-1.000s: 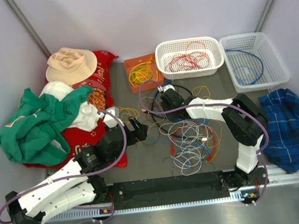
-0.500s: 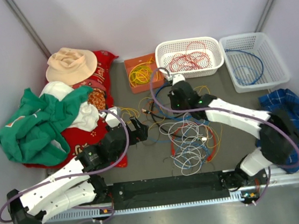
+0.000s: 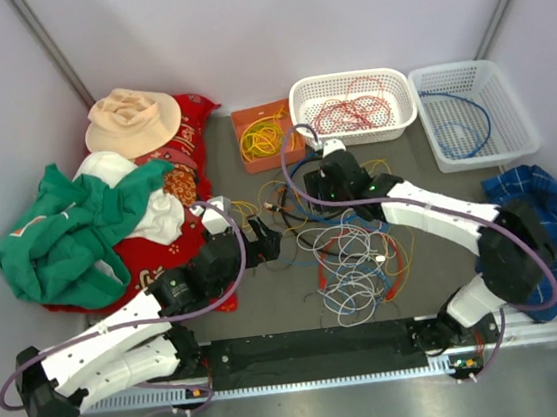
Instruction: Untangle the cables
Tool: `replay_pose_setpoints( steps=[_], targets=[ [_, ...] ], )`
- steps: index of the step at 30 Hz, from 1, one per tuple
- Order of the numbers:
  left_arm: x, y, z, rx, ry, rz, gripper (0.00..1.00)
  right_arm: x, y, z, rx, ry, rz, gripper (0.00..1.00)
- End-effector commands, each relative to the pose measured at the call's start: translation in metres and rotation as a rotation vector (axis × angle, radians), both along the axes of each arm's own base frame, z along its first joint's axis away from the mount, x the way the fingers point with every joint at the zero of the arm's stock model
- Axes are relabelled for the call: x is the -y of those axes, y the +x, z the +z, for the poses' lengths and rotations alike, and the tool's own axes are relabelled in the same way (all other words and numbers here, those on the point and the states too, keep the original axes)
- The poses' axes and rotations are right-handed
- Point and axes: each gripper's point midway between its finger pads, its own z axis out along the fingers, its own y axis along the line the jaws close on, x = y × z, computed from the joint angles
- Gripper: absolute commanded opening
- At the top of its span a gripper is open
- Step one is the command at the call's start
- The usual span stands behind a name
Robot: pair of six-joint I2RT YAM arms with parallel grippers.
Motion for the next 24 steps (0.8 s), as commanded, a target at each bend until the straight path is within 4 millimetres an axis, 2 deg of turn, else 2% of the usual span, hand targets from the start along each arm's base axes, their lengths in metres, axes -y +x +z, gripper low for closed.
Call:
replay_pose_setpoints(
  steps=[1,2,7,9,17,21,22,24],
  targets=[
    [0.002,-0.003,0.015,0.013,-0.074,-0.005,0.98,0.0,0.012,-0.016,-0.047,0.032,-0.042,0.65],
    [-0.001,-0.004,0.01,0.005,-0.069,-0.001,0.98,-0.001,0.018,-0.025,-0.058,0.019,-0.054,0.65],
    [-0.008,-0.007,0.007,0.005,-0.079,0.01,0.98,-0.001,0.038,-0.041,-0.07,0.034,-0.098,0.65],
    [-0.01,-0.008,0.004,0.0,-0.066,0.014,0.98,0.002,0.045,-0.056,-0.098,0.031,-0.118,0.64],
    [-0.016,-0.009,-0.001,-0.006,-0.033,0.027,0.98,-0.009,0.051,-0.097,-0.172,0.044,-0.111,0.58],
    [-0.016,-0.007,-0.002,-0.004,-0.028,0.033,0.98,-0.016,0.05,-0.107,-0.192,0.06,-0.09,0.45],
    [-0.016,-0.007,-0.003,-0.003,-0.026,0.033,0.98,-0.017,0.051,-0.107,-0.191,0.063,-0.088,0.37],
    [-0.014,-0.006,-0.003,-0.002,-0.026,0.032,0.98,-0.016,0.051,-0.105,-0.183,0.062,-0.086,0.26]
  ],
)
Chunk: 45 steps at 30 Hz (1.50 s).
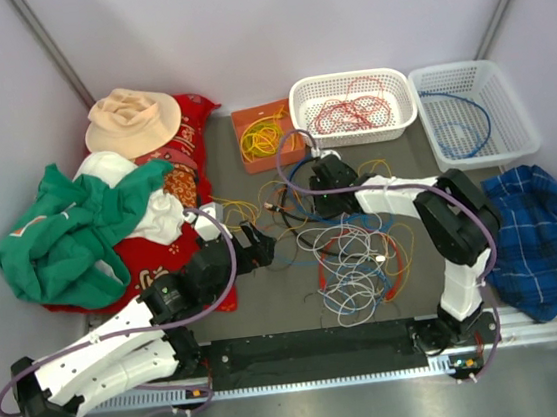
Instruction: Untangle the cables
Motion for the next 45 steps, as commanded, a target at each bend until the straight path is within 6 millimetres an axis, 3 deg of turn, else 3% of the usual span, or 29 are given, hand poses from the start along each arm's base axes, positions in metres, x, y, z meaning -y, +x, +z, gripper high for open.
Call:
replay_pose_setpoints(
  steps=[1,4,7,8,11,13,15,16,22,26,28,31,34,37,41,42,45],
  targets=[
    [0.0,0.005,0.001,0.018,-0.005,0.022,0.98,-0.013,0.015,0.02,0.057,0.065,0.005,0.14],
    [0.003,0.007,0.004,0.022,-0.009,0.018,0.98,-0.01,0.012,0.035,0.081,0.07,0.008,0.0],
    [0.003,0.01,0.013,0.045,-0.01,0.024,0.98,-0.008,0.004,0.084,0.159,0.109,0.02,0.0],
    [0.001,0.011,0.014,0.054,0.0,0.024,0.98,-0.003,-0.003,0.118,0.211,0.134,0.024,0.0],
    [0.0,0.015,0.031,0.113,-0.005,0.023,0.98,-0.004,-0.024,0.182,0.317,0.166,0.063,0.0],
    [0.001,0.018,0.047,0.164,-0.035,0.024,0.98,-0.002,-0.05,0.242,0.408,0.196,0.11,0.0],
    [0.001,0.02,0.06,0.22,-0.044,0.012,0.98,0.007,-0.073,0.271,0.419,0.19,0.145,0.0],
    [0.004,0.022,0.071,0.26,-0.077,0.008,0.98,0.004,-0.083,0.299,0.452,0.223,0.166,0.0],
    [0.016,0.024,0.12,0.46,-0.162,-0.056,0.98,0.032,-0.126,0.381,0.525,0.348,0.175,0.0],
    [0.03,0.019,0.163,0.62,-0.277,-0.118,0.99,0.045,-0.145,0.422,0.566,0.43,0.173,0.0],
    [0.035,0.016,0.172,0.663,-0.288,-0.15,0.99,0.048,-0.155,0.445,0.594,0.481,0.187,0.0],
    [0.041,0.019,0.181,0.688,-0.291,-0.156,0.99,0.054,-0.167,0.468,0.622,0.528,0.2,0.0],
    [0.044,0.023,0.179,0.67,-0.276,-0.148,0.99,0.063,-0.167,0.473,0.641,0.515,0.173,0.0],
    [0.045,0.026,0.165,0.617,-0.246,-0.139,0.99,0.074,-0.158,0.468,0.657,0.463,0.112,0.0],
    [0.038,0.026,0.146,0.546,-0.229,-0.112,0.99,0.092,-0.128,0.453,0.668,0.337,-0.016,0.0],
    [0.036,0.026,0.139,0.531,-0.224,-0.109,0.99,0.103,-0.11,0.45,0.664,0.311,-0.08,0.0],
    [0.03,0.02,0.127,0.497,-0.243,-0.106,0.98,0.116,-0.083,0.449,0.646,0.347,-0.165,0.0]
  ],
)
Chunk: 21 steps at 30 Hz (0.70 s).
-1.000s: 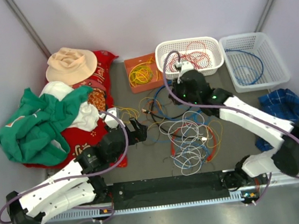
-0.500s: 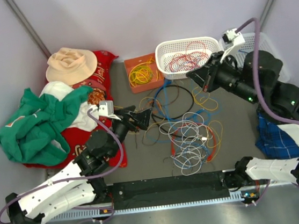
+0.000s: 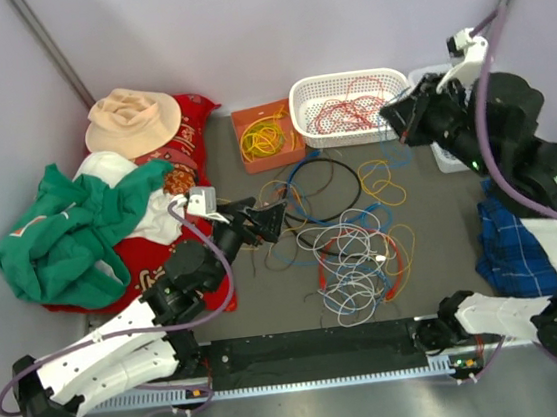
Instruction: Untangle the cables
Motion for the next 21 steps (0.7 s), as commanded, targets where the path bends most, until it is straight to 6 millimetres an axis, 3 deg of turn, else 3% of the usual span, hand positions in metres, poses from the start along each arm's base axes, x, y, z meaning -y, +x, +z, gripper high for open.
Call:
replay_pose_setpoints(
  steps=[1,7,8,9,12,16,21],
  targets=[
    [-0.014,-0.007,-0.003,-0.04,-0.071,0.013,0.98,0.04,0.055,0.004,-0.017,0.05,-0.209,0.0],
    [-0.022,-0.011,-0.035,-0.14,-0.07,0.032,0.99,0.1,0.119,0.036,0.103,0.1,-0.546,0.0],
    [-0.022,-0.012,-0.041,-0.156,-0.057,0.028,0.99,0.119,0.127,0.039,0.113,0.104,-0.623,0.0],
    [-0.021,-0.014,-0.044,-0.165,-0.056,0.018,0.99,0.127,0.13,0.05,0.138,0.12,-0.654,0.0],
    [-0.022,-0.016,-0.052,-0.18,-0.052,0.014,0.99,0.153,0.154,0.056,0.152,0.134,-0.755,0.0],
    [-0.028,-0.018,-0.06,-0.183,-0.058,0.024,0.99,0.184,0.179,0.046,0.13,0.09,-0.893,0.0],
    [-0.027,-0.023,-0.072,-0.213,-0.07,-0.001,0.99,0.236,0.212,0.0,0.076,0.107,-1.053,0.0]
  ],
)
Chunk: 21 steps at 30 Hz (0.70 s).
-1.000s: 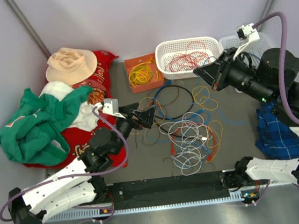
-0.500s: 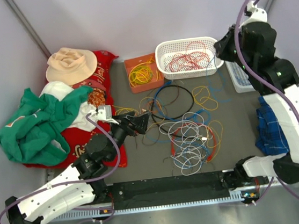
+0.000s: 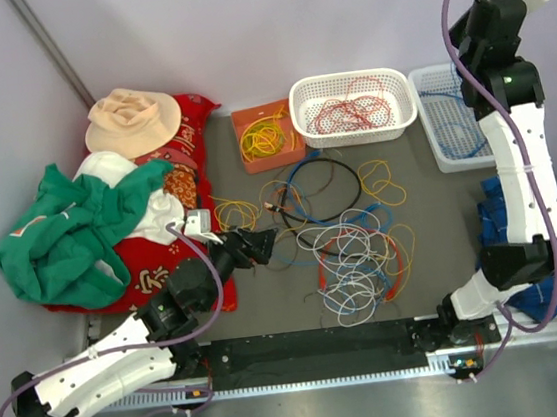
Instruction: Untangle the cables
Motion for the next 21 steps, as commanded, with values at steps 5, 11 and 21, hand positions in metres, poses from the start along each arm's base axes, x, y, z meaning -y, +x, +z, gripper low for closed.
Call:
replay_pose_setpoints(
  steps=[5,11,21],
  targets=[
    [-0.008,-0.004,-0.011,-0.047,0.012,0.015,0.99,0.095,0.045,-0.069,-0.064,0.065,-0.287,0.0],
    [-0.017,0.0,-0.015,-0.028,0.012,0.06,0.99,0.112,0.091,-0.126,-0.179,0.05,-0.266,0.07],
    [-0.007,0.007,-0.015,-0.029,0.052,0.056,0.99,0.072,0.101,-0.11,-0.113,0.103,-0.137,0.84]
  ],
)
